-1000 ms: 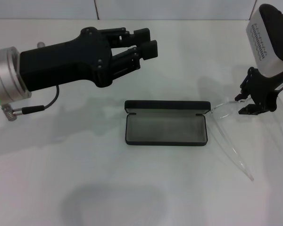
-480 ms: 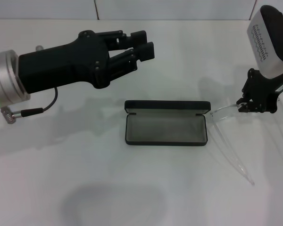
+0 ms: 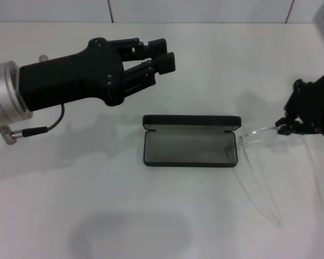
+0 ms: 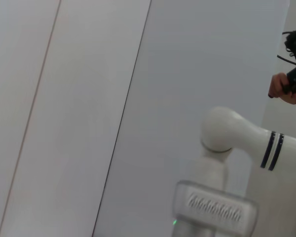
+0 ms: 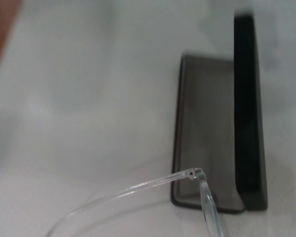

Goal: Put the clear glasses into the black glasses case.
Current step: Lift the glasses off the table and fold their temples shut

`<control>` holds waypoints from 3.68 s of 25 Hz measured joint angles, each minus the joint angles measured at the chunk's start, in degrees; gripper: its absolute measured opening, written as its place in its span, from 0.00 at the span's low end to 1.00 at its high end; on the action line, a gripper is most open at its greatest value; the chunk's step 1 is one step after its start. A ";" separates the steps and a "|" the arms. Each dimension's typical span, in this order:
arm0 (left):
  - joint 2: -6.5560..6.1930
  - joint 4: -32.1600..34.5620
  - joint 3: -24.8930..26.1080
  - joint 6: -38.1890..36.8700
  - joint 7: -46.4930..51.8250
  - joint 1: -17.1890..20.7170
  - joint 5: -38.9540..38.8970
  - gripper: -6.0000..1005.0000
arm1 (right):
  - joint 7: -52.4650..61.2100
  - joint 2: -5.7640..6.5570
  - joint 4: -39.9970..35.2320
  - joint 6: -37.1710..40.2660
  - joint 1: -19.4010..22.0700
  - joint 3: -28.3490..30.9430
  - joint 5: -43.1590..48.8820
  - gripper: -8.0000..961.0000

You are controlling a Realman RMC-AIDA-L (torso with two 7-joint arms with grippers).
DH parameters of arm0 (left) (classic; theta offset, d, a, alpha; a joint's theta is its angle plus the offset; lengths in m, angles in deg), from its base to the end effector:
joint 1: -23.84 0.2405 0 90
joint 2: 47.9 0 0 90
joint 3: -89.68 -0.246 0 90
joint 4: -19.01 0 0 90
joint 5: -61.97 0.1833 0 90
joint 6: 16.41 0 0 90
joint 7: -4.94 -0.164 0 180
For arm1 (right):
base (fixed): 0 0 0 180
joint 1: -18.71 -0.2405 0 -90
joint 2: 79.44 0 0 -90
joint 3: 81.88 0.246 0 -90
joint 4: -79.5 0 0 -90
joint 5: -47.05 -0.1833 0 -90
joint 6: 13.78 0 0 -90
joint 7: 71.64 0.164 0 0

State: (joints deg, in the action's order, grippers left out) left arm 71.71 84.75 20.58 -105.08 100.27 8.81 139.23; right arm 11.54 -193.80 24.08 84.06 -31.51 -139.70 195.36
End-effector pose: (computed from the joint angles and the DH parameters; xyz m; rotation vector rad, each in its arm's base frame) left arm -0.1440 0.2771 0.0249 -2.6761 -0.4755 -1.1972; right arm 0.1814 0.3604 0.0148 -3.0630 -0.2408 -0.5288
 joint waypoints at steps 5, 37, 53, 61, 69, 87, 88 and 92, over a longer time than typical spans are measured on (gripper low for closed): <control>-0.06 0.05 0.02 -0.37 -0.63 0.00 -0.02 0.31 | 0.14 0.30 -11.25 10.52 4.48 9.56 -5.96 0.09; 0.37 -2.08 -6.50 -12.06 -6.23 -5.40 -13.53 0.18 | -29.30 -1.38 28.22 10.53 11.15 21.53 -54.66 0.08; 0.36 -12.09 -6.78 -11.80 -13.95 -7.65 -15.34 0.10 | -30.63 -1.47 31.61 12.01 8.61 19.20 -56.25 0.08; 0.36 -18.21 -6.75 -11.32 -17.80 -10.54 -16.13 0.10 | -30.85 -1.50 31.75 12.04 8.51 18.45 -56.35 0.08; 0.36 -20.77 -6.66 -11.30 -19.84 -11.16 -16.46 0.10 | -31.30 -1.54 32.89 12.14 8.04 18.44 -56.39 0.08; 0.38 -23.80 -7.14 -11.43 -22.97 -11.25 -19.38 0.10 | -33.05 -1.55 34.80 12.45 7.42 18.04 -56.35 0.08; 0.40 -23.81 -7.16 -11.44 -22.98 -11.28 -19.41 0.10 | -33.21 -1.55 34.97 12.46 7.41 17.90 -56.46 0.08; 0.43 -23.81 -7.49 -11.80 -22.99 -11.32 -19.47 0.10 | -33.92 -1.54 35.43 12.49 7.68 17.99 -57.63 0.08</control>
State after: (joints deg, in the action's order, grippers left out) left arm 72.14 60.93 13.09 -116.88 77.28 -2.50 119.76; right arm -22.38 -195.34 59.51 96.55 -23.83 -121.70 137.73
